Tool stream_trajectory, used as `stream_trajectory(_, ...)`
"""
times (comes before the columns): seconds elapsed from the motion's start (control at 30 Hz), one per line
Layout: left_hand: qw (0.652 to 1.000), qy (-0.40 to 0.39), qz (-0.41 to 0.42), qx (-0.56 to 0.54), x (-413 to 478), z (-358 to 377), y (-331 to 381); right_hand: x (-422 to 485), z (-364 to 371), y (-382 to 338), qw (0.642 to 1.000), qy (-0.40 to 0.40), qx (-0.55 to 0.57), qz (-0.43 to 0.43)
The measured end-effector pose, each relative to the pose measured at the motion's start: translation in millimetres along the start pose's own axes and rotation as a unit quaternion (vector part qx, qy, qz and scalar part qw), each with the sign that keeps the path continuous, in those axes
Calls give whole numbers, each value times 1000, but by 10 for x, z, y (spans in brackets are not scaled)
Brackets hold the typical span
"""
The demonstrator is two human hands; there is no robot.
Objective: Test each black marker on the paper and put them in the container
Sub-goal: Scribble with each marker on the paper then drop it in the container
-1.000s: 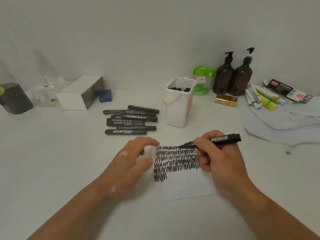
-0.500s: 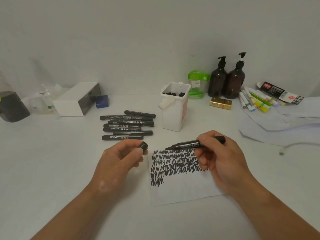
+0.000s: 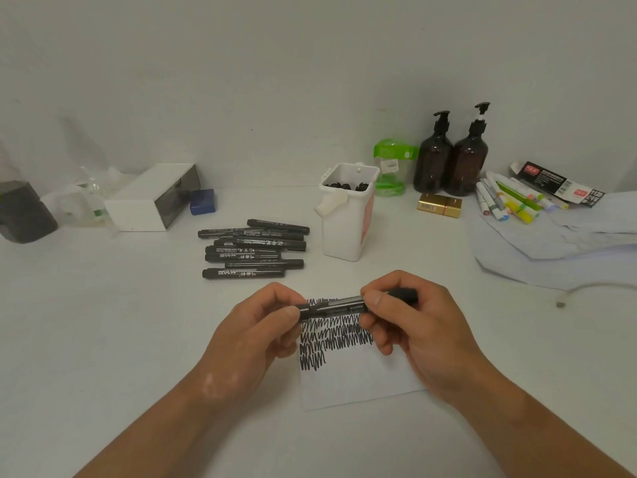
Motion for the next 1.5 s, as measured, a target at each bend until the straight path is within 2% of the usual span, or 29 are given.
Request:
stream_trajectory(0.1,1000,-8,-10,0,-27,45,-26,-43,102,29,1000,-26,-12,-1)
stream_trajectory(0.3,998,50,-18,17,-24,-2,-69,-106,212,3,996,-35,-80,-28)
stream_trajectory(0.37,997,69,-15,34,-44,7,-82,-112,178,-19,993,12,-106,-46)
stream_trajectory(0.5,997,77,-10,21,-88,111,-79,-161,21,-62,974,156,-143,-79)
stream_trajectory(0.63,997,74,-27,-14,-92,142,-87,-233,3,-128,960,203,-154,-112)
stream_trajectory(1.3,999,50,0,-2,-110,159,5,-238,50,-150,965,198,-122,-119)
stream_trajectory(1.4,999,30,-6,-19,-69,134,25,-228,107,-123,974,172,-96,-110)
stream_trajectory(1.5,999,11,19,-29,-31,56,112,-180,239,-52,990,93,-69,-75)
Point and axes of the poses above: each hand's wrist, its own x-axis towards the middle knuckle, its own z-axis out of the palm, y = z × x, the point moved 10 cm from there along x, towards the middle knuckle, and after that the axes turned 9 degrees about y, right-handed, at the moved point
